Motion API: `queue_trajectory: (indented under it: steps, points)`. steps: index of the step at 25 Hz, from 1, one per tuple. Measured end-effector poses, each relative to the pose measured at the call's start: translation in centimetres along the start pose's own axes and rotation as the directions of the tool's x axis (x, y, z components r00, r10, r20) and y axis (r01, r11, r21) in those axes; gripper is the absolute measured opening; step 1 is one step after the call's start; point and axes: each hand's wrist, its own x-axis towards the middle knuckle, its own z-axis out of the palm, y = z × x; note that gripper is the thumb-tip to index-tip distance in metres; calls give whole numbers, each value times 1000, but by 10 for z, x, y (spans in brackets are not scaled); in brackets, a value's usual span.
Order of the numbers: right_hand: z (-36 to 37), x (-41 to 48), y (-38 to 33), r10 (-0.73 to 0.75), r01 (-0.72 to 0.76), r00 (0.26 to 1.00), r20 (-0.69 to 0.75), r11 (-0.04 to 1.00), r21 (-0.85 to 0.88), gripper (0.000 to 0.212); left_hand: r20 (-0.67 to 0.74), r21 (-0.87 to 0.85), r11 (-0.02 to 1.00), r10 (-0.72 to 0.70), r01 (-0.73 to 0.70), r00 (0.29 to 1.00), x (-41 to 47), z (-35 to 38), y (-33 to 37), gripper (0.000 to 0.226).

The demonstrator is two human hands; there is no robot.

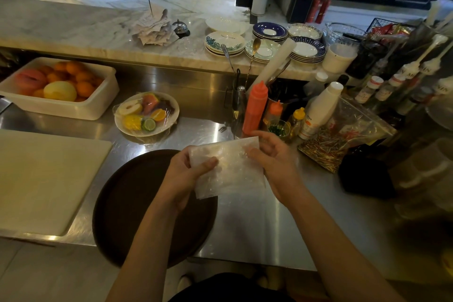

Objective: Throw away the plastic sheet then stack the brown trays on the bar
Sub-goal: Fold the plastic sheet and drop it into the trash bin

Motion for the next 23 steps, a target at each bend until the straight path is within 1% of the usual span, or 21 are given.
queue_trajectory:
  steps: [2,5,9,11,13,15,17,19,22,23]
  points:
    - [7,-3,4,40,-38,999,32,998,-45,33,-2,24,998,53,-53,999,0,2,2,25]
    - [12,-4,6,48,-48,999,-4,996,-76,30,19,38,995,93,-93,996,-2,3,2,22]
    - [4,0,1,0,-2,1000,-17,993,-114,21,-5,5,998,58,-58,998,-4,-3,3,26]
    - [2,2,0,-10,5,999,-39,993,-115,20,49,-28,999,33,-32,998,-5,-11,3,34]
    - [1,2,-1,-22,16,998,-56,995,-101,19,137,-6,1000,2,-1,991,-5,-16,2,44]
    - [4,3,-2,-42,36,997,-63,994,-101,19,172,30,999,-21,16,985,-6,-18,-1,44]
    - [10,2,-4,-43,38,998,-54,994,-102,19,126,43,999,-3,-3,992,-6,-18,-5,36]
    - [13,0,-2,-8,7,1000,-17,996,-92,22,67,29,999,29,-31,997,-6,-21,-8,33]
    - [15,-3,5,95,-77,988,123,986,-150,40,-27,-22,999,42,-42,999,-5,-34,-8,35]
    - [17,-4,8,116,-88,982,148,979,-183,45,-44,-26,999,43,-44,998,-5,-38,-9,36]
